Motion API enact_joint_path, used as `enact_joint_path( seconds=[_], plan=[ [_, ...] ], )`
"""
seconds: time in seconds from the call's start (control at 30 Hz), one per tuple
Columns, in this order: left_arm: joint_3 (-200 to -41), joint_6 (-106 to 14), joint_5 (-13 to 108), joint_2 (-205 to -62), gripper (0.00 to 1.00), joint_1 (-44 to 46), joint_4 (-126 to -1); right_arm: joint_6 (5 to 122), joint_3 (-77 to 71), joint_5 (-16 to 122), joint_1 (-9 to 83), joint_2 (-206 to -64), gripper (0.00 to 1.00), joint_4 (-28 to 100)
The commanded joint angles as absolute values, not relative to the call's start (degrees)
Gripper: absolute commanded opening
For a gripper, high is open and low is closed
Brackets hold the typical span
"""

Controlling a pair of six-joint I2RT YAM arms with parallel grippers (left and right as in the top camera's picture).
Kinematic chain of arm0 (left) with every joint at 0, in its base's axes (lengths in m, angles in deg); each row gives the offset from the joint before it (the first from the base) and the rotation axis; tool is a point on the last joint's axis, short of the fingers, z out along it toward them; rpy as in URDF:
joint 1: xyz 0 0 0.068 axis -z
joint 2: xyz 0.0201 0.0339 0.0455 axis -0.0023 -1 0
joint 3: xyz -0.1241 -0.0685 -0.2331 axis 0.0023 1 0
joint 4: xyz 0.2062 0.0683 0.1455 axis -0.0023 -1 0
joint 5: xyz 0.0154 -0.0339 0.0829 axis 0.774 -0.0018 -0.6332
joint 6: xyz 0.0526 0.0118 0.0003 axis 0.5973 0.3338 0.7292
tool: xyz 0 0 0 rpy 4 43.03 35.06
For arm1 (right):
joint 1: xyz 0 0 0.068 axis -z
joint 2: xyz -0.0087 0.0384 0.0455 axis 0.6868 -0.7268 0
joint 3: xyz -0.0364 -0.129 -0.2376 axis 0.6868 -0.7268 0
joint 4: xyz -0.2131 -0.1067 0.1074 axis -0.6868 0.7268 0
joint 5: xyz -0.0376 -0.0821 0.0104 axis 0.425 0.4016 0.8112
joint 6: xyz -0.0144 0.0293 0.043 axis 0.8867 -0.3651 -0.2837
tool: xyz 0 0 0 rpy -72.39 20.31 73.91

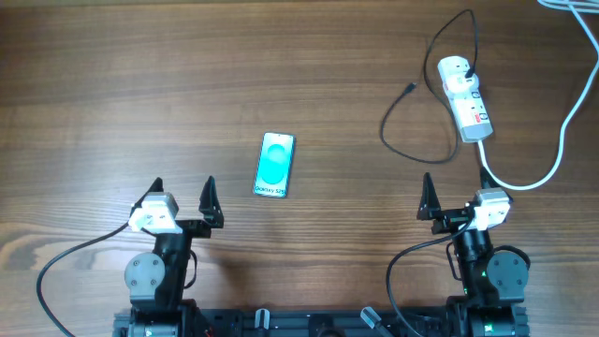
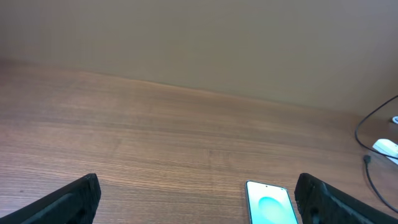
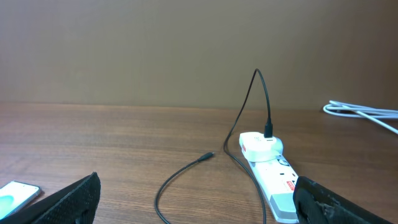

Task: Plug charger to phone and switch on socket

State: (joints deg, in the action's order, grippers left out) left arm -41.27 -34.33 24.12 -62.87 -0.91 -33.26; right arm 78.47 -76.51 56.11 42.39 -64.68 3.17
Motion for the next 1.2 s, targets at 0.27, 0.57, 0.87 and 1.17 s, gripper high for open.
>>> enact_joint_path(
  seconds=[0.27, 0.57, 0.87, 1.17],
  plan=[
    [-47.9, -42.2, 39.7, -77.4, 1.0, -0.8, -34.2, 78.6, -76.6, 56.5, 42.2, -64.4, 0.99, 2.9],
    [-65.1, -42.1, 39.7, -88.3, 1.0, -0.8, -47.3, 78.6, -76.6, 56.5, 42.2, -64.4, 1.0, 2.9],
    [-86.4, -41.3, 37.1, -104.3, 1.0, 1.1, -59.3, 78.6, -76.6, 56.5, 42.2, -64.4, 1.0, 2.9],
    [-108.3, -35.8, 12.4, -134.0, 1.0, 24.3, -75.1, 78.6, -76.6, 56.5, 42.2, -64.4, 1.0, 2.9]
  ],
)
